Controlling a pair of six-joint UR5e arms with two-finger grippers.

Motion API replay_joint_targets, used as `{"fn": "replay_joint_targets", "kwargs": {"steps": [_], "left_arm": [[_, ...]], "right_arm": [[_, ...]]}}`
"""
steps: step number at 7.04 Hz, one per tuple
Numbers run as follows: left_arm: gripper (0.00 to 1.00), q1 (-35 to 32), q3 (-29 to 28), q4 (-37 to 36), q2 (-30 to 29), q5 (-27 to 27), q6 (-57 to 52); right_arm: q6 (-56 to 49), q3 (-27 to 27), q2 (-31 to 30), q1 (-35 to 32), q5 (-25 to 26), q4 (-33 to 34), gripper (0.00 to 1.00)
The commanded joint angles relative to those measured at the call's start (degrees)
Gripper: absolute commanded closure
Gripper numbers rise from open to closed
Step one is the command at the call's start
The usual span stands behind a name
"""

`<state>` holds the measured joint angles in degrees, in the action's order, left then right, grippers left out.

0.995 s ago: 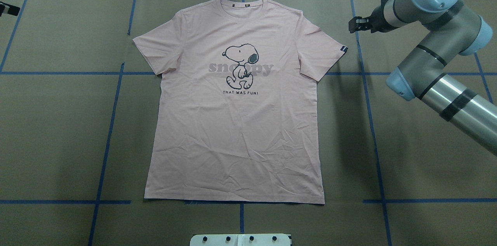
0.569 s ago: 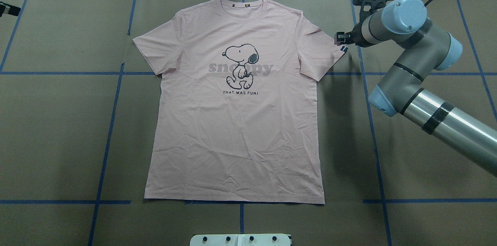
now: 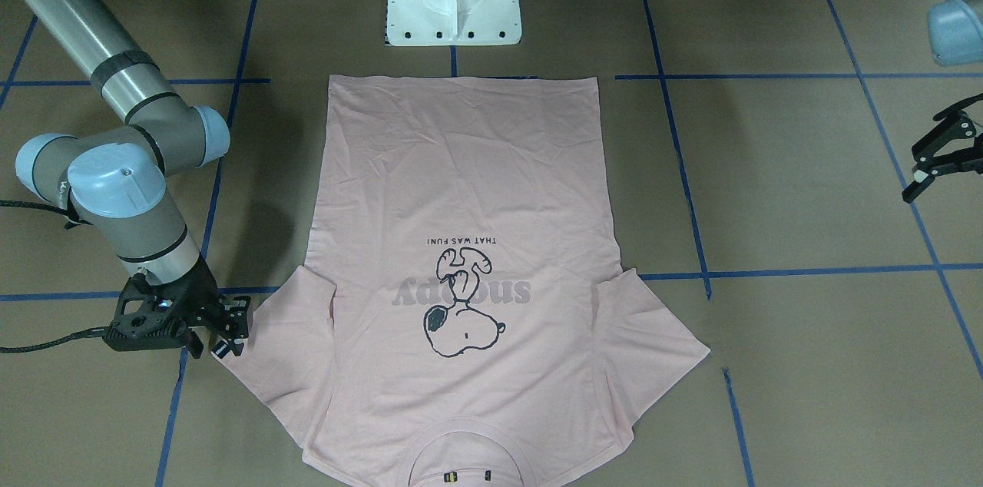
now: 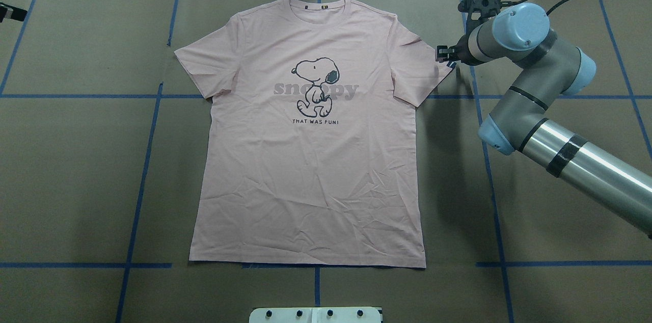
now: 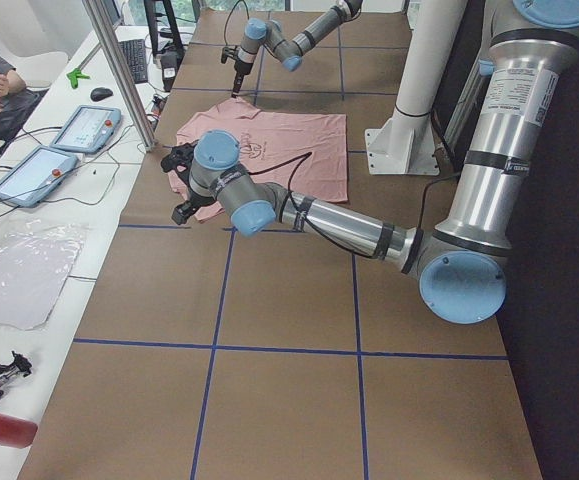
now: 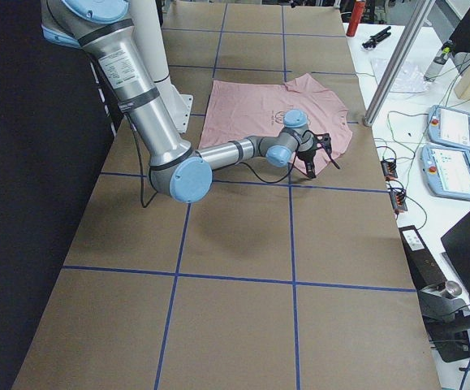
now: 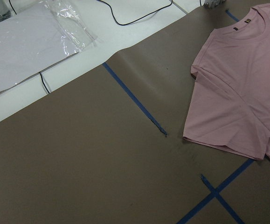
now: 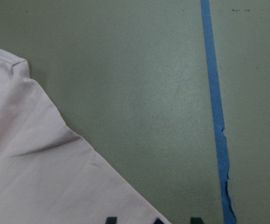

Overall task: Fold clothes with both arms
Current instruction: 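Move the right gripper to the sleeve nearest it and pinch it, then fold the sleeve inward across the shirt body with the right gripper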

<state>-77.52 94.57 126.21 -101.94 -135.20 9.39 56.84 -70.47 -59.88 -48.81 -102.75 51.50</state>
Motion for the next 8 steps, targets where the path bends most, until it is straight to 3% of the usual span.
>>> {"fn": "replay_joint_targets", "kwargs": {"steps": [1, 3, 5, 7, 8], "left_arm": [[0.00, 0.0, 0.0, 0.0, 0.1, 0.0, -0.2], [0.00, 0.0, -0.3, 0.0, 0.1, 0.0, -0.3], [0.00, 0.0, -0.2, 0.0, 0.1, 0.0, -0.3], [0.00, 0.0, -0.1, 0.0, 0.1, 0.0, -0.4], [0.00, 0.0, -0.1, 0.0, 0.2, 0.0, -0.4]], "right_arm": [[0.2, 0.8, 0.0, 0.2, 0.0, -0.5, 0.41], [0.2, 1.1, 0.0, 0.4, 0.1, -0.5, 0.43], [0.3, 1.2, 0.0, 0.5, 0.0, -0.4, 0.54], [0.3, 1.3, 0.0, 0.6, 0.0, -0.4, 0.80], [0.3, 1.3, 0.0, 0.6, 0.0, -0.4, 1.00]]}}
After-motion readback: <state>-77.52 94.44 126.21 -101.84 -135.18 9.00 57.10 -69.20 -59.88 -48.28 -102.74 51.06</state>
